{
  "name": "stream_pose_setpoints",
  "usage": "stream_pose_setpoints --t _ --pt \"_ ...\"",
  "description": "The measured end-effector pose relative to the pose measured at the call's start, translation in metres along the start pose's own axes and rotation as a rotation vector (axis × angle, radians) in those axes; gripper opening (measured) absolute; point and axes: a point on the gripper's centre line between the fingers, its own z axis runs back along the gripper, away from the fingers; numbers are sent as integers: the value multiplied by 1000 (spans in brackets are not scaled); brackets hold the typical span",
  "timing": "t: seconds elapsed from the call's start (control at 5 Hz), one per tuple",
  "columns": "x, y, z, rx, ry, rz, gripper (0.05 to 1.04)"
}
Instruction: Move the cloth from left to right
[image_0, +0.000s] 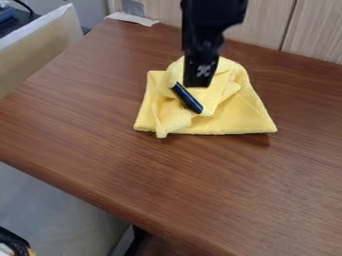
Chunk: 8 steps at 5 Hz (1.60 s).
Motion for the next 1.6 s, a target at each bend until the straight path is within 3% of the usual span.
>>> stream_pose_setpoints --t 0.4,0.6,1.0,1.2,1.4,1.6 --pt "-11 -15 -17 -45 31 -20 1000" --pt "-18 -10 -35 -73 75 1 969" --pt "-26 3 -46 -71 104 32 391" --pt "-26 3 -46 -72 103 29 176" --pt "-26 3 -46 -69 102 33 85" --pt "-25 3 -46 -70 101 33 78"
